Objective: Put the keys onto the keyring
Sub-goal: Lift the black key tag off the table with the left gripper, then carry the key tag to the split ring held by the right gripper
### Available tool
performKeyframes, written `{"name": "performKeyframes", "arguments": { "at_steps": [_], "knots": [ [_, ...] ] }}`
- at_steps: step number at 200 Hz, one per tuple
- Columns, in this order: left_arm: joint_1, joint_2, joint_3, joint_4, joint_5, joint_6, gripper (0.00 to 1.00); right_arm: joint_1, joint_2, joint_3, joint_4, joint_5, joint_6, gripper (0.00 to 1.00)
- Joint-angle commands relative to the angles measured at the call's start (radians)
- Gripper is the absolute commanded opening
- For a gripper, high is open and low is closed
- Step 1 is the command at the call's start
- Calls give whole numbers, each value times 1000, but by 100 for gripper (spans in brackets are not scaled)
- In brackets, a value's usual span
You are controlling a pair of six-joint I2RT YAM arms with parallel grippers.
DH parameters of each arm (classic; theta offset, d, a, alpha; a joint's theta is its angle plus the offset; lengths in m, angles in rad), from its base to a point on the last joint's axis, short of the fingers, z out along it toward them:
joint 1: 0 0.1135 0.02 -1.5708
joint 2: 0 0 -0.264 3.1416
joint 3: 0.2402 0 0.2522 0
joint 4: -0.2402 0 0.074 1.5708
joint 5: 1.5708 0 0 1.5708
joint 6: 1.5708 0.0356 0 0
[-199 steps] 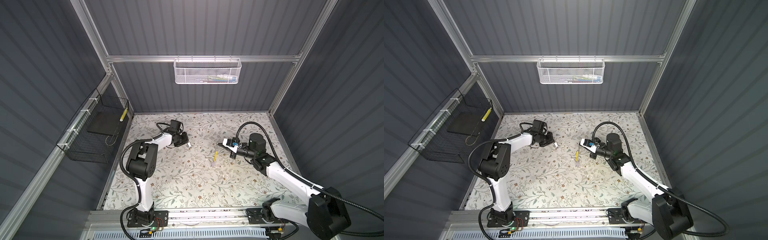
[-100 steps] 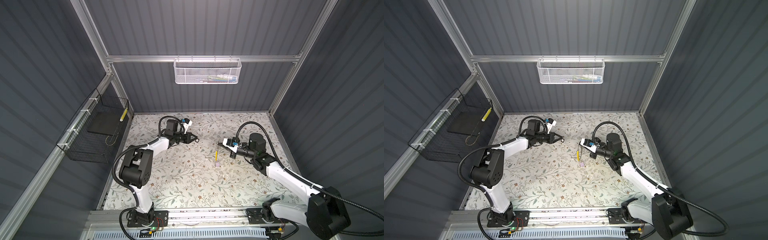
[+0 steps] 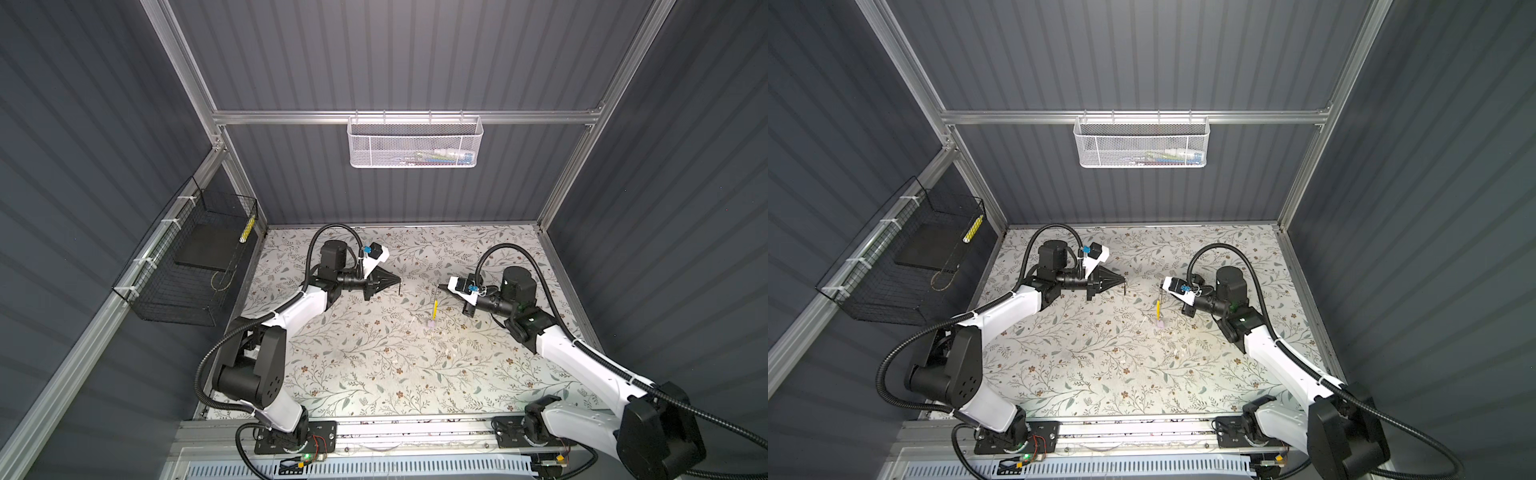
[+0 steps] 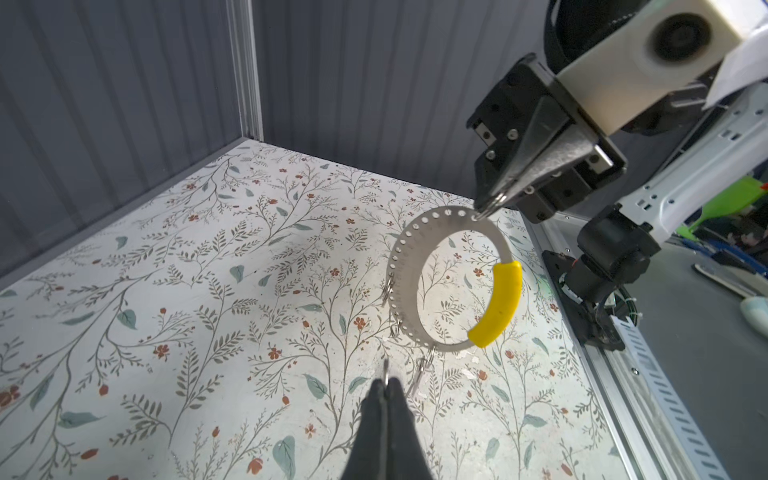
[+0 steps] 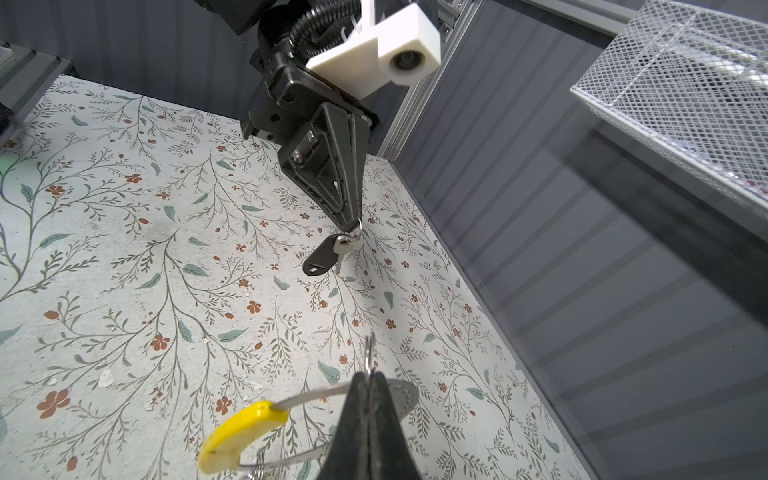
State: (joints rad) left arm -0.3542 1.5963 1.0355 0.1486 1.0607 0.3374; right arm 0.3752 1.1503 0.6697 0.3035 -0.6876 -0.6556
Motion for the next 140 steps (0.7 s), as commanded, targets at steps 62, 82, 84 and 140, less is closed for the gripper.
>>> {"name": "performKeyframes", "arguments": {
  "at_steps": [62,82,84,140],
  "knots": [
    [-111,-74,185,-290,-54,348,0,-2,-17,56,-30,-119,-45,3],
    [-132,-75,241,-370,-69,384,0,2,-24,68,-61,-116,-75,3],
    [-133,-75,245,-374,-69,384,0,2,-24,69,-64,-115,-79,3],
    [-157,-94,315,-531,-136,481,0,16,-55,135,-216,-118,-195,2]
  ]
}}
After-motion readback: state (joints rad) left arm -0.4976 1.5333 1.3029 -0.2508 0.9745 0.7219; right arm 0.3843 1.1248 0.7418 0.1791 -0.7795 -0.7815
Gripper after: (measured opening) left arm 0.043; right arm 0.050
